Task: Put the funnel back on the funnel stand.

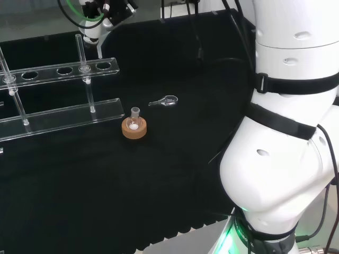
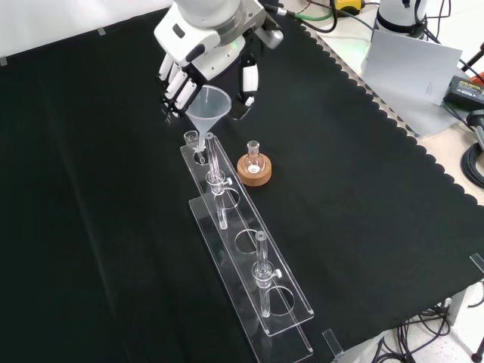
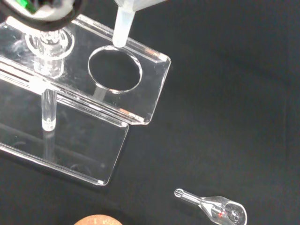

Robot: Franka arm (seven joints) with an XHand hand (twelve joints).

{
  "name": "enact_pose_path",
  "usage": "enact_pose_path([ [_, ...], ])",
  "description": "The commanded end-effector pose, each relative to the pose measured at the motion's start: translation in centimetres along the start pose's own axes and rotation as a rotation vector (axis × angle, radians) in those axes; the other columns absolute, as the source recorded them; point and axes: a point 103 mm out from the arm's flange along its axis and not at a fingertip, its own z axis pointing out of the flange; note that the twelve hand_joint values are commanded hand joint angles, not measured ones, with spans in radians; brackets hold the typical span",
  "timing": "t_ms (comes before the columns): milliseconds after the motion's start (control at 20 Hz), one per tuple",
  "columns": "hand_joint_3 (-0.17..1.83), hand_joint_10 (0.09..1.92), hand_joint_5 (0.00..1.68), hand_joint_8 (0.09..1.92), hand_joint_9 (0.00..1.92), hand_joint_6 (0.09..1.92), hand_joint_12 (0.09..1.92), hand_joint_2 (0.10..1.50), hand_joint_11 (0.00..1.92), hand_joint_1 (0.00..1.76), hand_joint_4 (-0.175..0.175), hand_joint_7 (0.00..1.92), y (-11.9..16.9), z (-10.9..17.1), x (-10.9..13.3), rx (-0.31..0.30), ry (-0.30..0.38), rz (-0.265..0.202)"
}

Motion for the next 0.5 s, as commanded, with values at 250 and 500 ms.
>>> enact_pose_path([
  [250,0.65,0.36,0.61,0.58,0.94,0.09,1.16,0.68,0.7,0.94,-0.015,0.48,1.1,1.6,-0.4,0.025,0.011,-0.006],
  [500,0.65,0.36,0.61,0.58,0.95,0.09,1.16,0.68,0.7,0.94,-0.015,0.48,1.7,2.8,-0.3,0.049,0.023,-0.013],
])
